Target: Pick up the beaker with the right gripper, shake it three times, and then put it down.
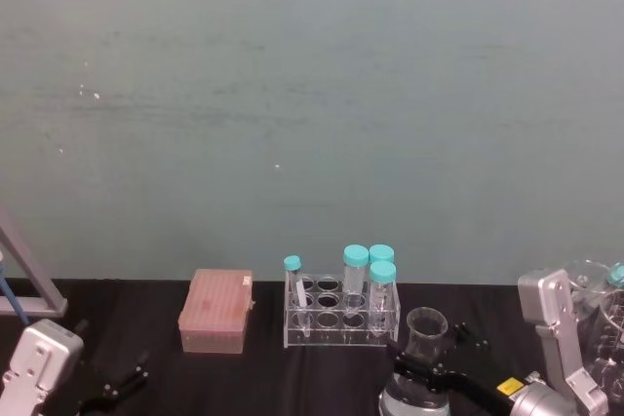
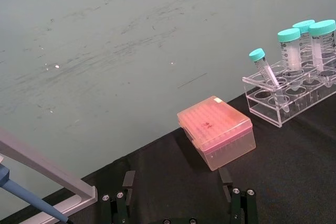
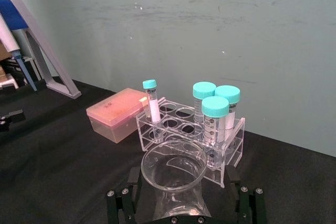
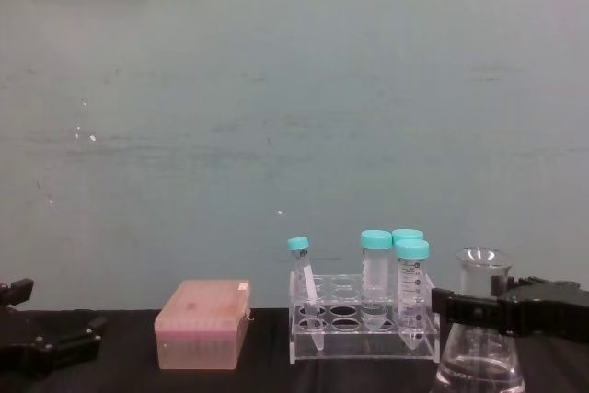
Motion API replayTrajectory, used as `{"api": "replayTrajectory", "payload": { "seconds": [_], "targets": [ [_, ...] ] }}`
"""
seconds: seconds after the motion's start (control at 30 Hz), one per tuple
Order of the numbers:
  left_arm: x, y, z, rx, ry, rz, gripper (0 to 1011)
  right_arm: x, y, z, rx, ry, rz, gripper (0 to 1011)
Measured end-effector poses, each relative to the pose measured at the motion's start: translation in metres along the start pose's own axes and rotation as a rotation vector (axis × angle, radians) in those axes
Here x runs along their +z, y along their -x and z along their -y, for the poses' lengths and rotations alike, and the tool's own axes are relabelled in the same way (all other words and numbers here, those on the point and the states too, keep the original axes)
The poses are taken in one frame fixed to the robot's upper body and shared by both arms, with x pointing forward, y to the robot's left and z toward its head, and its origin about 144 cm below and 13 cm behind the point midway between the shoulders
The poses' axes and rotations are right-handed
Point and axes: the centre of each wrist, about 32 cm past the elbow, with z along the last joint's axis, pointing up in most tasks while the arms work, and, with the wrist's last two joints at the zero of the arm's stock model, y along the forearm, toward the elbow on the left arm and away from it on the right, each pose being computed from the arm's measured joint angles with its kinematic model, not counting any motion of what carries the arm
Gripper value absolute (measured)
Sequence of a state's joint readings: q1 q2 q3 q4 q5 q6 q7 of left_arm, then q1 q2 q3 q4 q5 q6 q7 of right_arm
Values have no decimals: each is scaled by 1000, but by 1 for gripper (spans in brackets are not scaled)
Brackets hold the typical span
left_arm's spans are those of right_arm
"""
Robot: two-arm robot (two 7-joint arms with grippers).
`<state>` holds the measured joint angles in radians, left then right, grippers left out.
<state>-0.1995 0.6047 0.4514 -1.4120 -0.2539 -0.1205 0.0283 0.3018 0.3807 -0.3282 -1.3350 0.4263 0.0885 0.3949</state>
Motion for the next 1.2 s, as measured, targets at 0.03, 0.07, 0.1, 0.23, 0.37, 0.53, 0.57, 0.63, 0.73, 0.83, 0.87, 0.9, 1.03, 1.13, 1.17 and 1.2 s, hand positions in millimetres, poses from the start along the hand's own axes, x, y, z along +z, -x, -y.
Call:
{"api": "replayTrajectory", "payload": {
  "seconds": [0.03,0.07,0.1,0.23,0.37,0.53,0.57,0.63,0.73,0.83,0.87,0.9,1.03,1.13,1.17,1.2],
  "targets": [
    [0,0,0,0,0,0,1000,0,0,0,0,0,0,1000],
    [0,0,0,0,0,0,1000,-1,0,0,0,1,0,1000],
    [0,0,0,0,0,0,1000,-1,0,0,-1,1,-1,1000],
    [0,0,0,0,0,0,1000,-1,0,0,-1,0,0,1000],
    [0,0,0,0,0,0,1000,-1,0,0,0,0,0,1000],
    [0,0,0,0,0,0,1000,-1,0,0,0,0,0,980],
    [0,0,0,0,0,0,1000,-1,0,0,0,0,1,944],
    [0,0,0,0,0,0,1000,-1,0,0,0,0,1,903],
    [0,0,0,0,0,0,1000,-1,0,0,0,-1,1,841],
    [0,0,0,0,0,0,1000,0,0,0,1,-1,1,735],
    [0,0,0,0,0,0,1000,0,0,0,1,-1,1,715],
    [0,0,0,0,0,0,1000,0,0,0,1,-1,1,693],
    [0,0,0,0,0,0,1000,0,0,0,1,-1,1,556],
    [0,0,0,0,0,0,1000,0,0,0,1,-1,1,461],
    [0,0,0,0,0,0,1000,0,0,0,1,-1,1,461],
    [0,0,0,0,0,0,1000,0,0,0,0,-1,1,461]
  ]
}}
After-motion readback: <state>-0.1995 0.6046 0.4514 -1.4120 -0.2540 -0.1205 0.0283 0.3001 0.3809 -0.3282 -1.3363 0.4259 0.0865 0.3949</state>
